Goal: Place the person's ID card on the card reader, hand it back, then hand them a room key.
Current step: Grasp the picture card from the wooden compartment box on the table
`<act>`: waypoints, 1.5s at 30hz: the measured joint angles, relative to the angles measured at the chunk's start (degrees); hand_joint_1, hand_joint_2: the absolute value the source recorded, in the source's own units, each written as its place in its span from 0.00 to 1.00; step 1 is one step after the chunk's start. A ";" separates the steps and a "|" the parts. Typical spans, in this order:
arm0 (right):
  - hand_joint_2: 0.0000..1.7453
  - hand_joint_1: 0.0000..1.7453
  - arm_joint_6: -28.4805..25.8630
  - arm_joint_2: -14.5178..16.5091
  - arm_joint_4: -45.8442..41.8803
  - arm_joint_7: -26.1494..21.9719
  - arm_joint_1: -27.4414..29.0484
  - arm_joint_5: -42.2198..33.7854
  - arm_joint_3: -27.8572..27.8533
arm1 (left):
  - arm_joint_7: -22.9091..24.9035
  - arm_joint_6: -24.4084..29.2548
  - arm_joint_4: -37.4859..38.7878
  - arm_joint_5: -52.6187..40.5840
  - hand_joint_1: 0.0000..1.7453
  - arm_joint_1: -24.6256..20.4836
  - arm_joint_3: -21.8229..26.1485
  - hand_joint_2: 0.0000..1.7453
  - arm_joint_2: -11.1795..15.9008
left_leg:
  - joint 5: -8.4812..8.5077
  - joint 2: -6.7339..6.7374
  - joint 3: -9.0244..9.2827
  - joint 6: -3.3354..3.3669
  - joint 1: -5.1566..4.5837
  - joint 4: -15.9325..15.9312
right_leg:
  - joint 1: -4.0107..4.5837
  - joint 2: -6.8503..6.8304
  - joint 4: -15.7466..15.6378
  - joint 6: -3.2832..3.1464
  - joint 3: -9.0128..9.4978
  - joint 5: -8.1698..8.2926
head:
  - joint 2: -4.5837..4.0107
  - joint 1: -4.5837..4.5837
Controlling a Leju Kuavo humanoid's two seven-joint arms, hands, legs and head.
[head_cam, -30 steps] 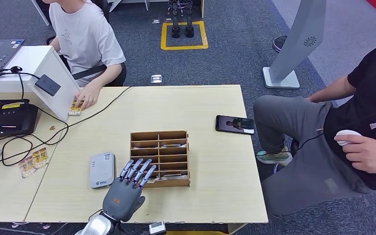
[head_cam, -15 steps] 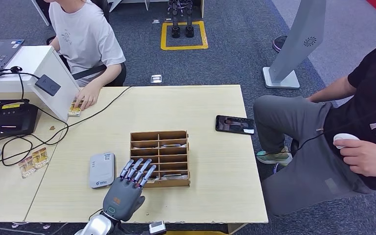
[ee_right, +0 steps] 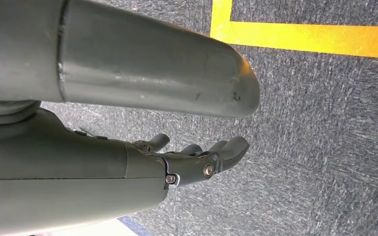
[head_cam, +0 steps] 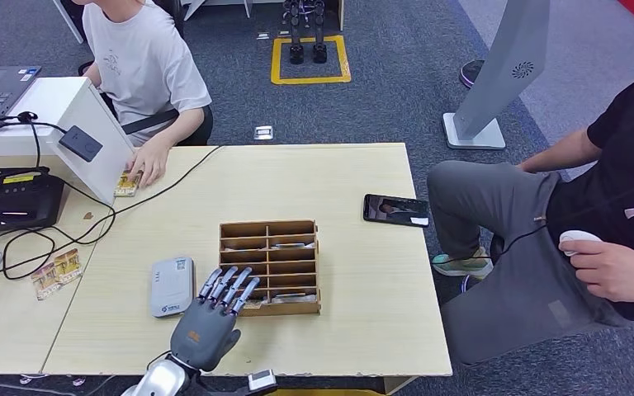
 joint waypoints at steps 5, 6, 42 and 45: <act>0.00 0.00 -0.01 0.00 0.00 0.00 0.00 0.02 -0.01 | 0.00 0.00 0.05 0.00 0.00 -0.01 0.15 1.00 0.10 | 0.00 0.00 0.00 0.00 0.00 0.00 | 0.00 0.00 0.00 0.00 0.00 0.00 | 0.00 0.00; 0.00 0.00 -0.01 0.00 0.00 0.00 0.00 0.03 -0.01 | 0.00 0.01 0.06 0.00 0.00 -0.01 0.19 1.00 0.10 | 0.00 0.00 0.00 0.00 0.00 0.00 | 0.00 0.00 0.00 0.00 0.00 0.00 | 0.00 0.00; 0.00 0.00 0.08 0.09 -0.15 -1.27 -0.03 1.84 -2.37 | -2.67 -1.16 1.86 5.75 1.00 0.00 3.36 1.00 -0.52 | 0.00 -0.01 -0.01 0.00 0.00 0.00 | 0.00 -0.02 0.00 0.00 0.02 0.00 | 0.00 0.00; 0.00 0.00 0.08 0.09 -0.15 -1.27 -0.03 1.88 -2.40 | -2.73 -1.16 1.86 5.81 1.00 0.00 3.36 1.00 -0.52 | 0.00 -0.01 -0.01 0.00 0.00 0.00 | 0.00 -0.02 0.00 0.00 0.02 0.00 | 0.00 0.00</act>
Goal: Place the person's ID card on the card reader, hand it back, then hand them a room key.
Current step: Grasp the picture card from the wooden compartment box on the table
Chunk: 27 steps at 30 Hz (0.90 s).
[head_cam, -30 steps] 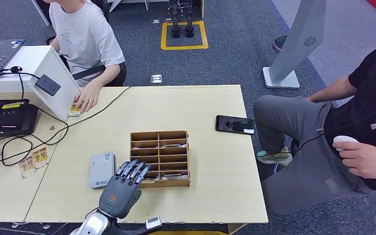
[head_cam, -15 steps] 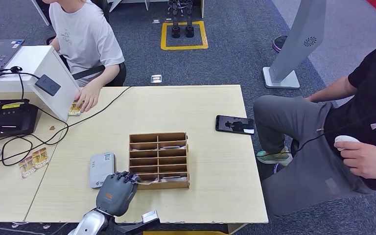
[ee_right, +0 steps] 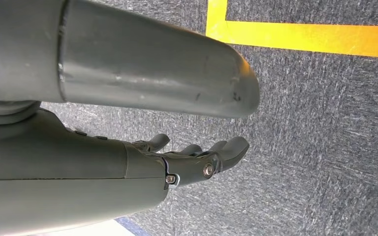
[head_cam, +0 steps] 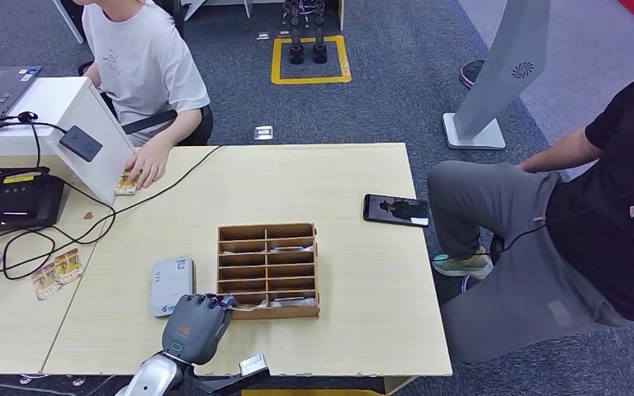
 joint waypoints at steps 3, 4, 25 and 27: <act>0.00 0.00 0.02 0.00 -0.01 0.00 0.00 0.22 -0.12 | -0.21 -0.02 0.02 0.20 1.00 0.00 0.02 1.00 0.01 | 0.00 0.00 0.00 0.00 0.00 0.00 | 0.00 0.00 0.00 0.00 0.00 0.00 | 0.00 0.00; 0.00 0.00 0.02 0.00 -0.02 0.00 0.00 0.31 -0.18 | -0.32 -0.05 0.02 0.30 1.00 0.00 0.02 1.00 0.01 | 0.00 0.00 0.00 0.00 0.00 0.00 | 0.00 0.00 0.00 0.00 0.00 0.00 | 0.00 0.00; 0.00 0.00 2.20 0.00 -0.09 -0.66 -0.31 5.96 -2.39 | -22.81 -34.10 -25.53 60.56 1.00 -2.06 26.62 1.00 19.35 | 0.14 -0.05 -0.06 -0.23 0.24 -0.01 | 0.25 -0.02 0.17 -0.25 -0.10 0.01 | 0.00 0.00; 0.00 0.00 2.21 0.00 -0.09 -0.66 -0.33 6.03 -2.63 | -22.80 -34.56 -26.92 60.82 1.00 -2.26 28.58 1.00 20.11 | 0.14 -0.05 -0.05 -0.23 0.23 -0.01 | 0.25 -0.02 0.17 -0.26 -0.10 0.02 | 0.00 0.00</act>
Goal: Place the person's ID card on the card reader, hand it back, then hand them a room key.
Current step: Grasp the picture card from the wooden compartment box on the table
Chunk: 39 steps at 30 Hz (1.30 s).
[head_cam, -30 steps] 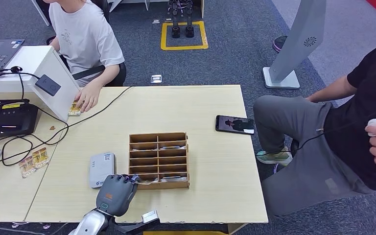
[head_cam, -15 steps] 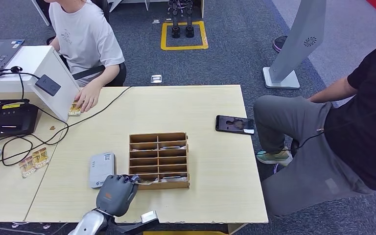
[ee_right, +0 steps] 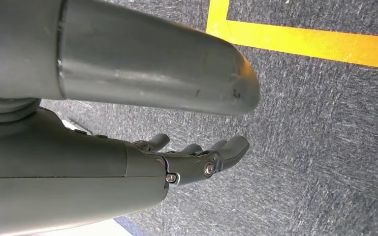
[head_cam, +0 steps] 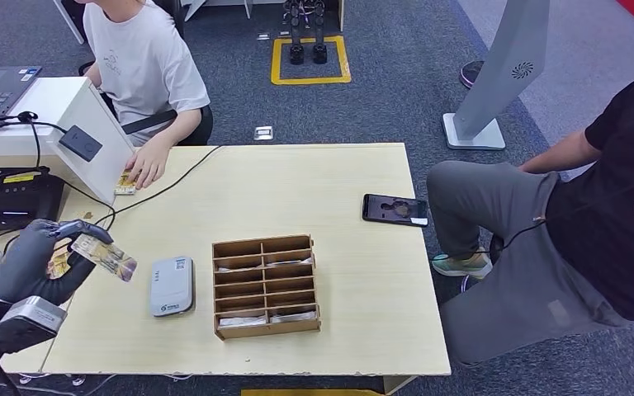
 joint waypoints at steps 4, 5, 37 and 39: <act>0.00 0.00 0.03 0.00 0.00 0.00 -0.05 0.12 -0.18 | 0.02 -0.33 -1.58 -0.03 1.00 -0.02 1.76 1.00 0.70 | 0.00 0.00 -0.01 0.00 -0.02 0.01 | -0.01 0.00 -0.01 0.00 0.00 0.00 | 0.00 0.01; 0.00 0.00 0.05 0.00 0.00 0.00 -0.06 0.12 -0.19 | 0.03 -0.34 -1.84 -0.03 1.00 -0.02 2.00 1.00 0.82 | 0.00 0.00 -0.01 0.00 -0.02 0.01 | -0.01 0.00 -0.01 0.00 0.00 0.00 | 0.00 0.01; 0.00 0.00 0.09 0.10 0.00 0.00 -0.28 0.77 -0.80 | 1.60 0.42 -3.03 -2.29 1.00 -1.45 4.68 1.00 1.44 | 0.00 0.00 0.00 0.00 -0.01 0.01 | -0.01 -0.01 -0.01 -0.01 -0.01 0.00 | 0.00 0.00; 0.00 0.00 0.09 0.13 0.00 0.00 -0.29 0.89 -0.97 | 1.84 0.65 -3.03 -2.47 1.00 -1.73 4.71 1.00 1.37 | 0.00 0.00 -0.01 0.00 -0.01 0.01 | -0.01 -0.01 -0.01 -0.01 -0.01 0.00 | 0.00 0.00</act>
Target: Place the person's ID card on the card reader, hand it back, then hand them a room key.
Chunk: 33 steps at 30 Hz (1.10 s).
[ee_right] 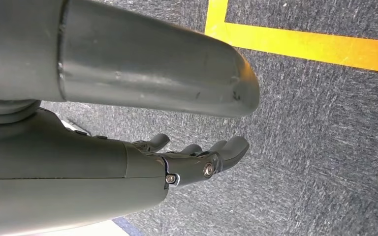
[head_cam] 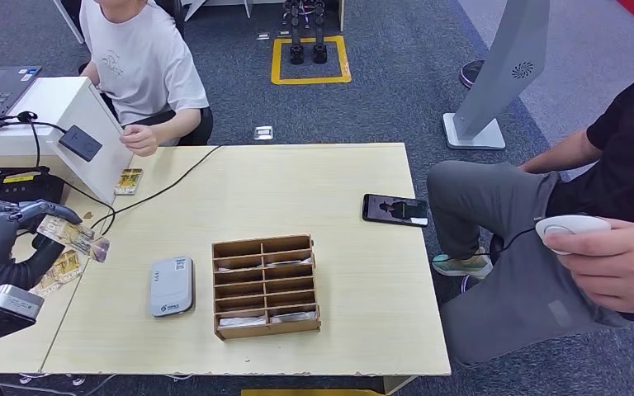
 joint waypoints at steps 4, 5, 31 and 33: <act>0.00 0.00 0.10 0.04 0.00 0.00 0.00 0.21 -0.40 | 0.58 0.95 0.06 -0.87 1.00 -0.26 0.13 1.00 -0.26 | 0.00 0.00 0.01 0.00 -0.01 0.01 | 0.00 0.00 -0.01 0.00 -0.05 0.00 | 0.00 -0.01; 0.00 0.00 0.19 0.06 0.00 -0.03 0.01 0.46 -0.49 | 1.55 1.75 0.33 -2.07 1.00 -0.84 0.17 1.00 -0.53 | 0.00 -0.01 0.01 0.00 -0.01 0.02 | 0.00 -0.01 -0.03 0.00 -0.14 0.00 | 0.00 -0.02; 0.00 0.00 1.77 0.17 -0.24 0.17 -1.17 5.74 -0.76 | 25.21 19.67 48.64 -45.59 1.00 -39.51 -0.29 1.00 -13.41 | 0.82 0.04 -0.99 -0.12 0.03 0.10 | 0.00 0.01 0.03 -0.18 -1.09 0.85 | 0.00 0.11; 0.00 0.00 1.77 0.17 -0.24 0.17 -1.14 5.75 -0.78 | 25.21 19.67 48.88 -45.58 1.00 -39.61 -0.29 1.00 -13.44 | 0.82 0.04 -0.99 -0.12 0.03 0.10 | 0.00 0.01 0.04 -0.18 -1.09 0.85 | 0.00 0.11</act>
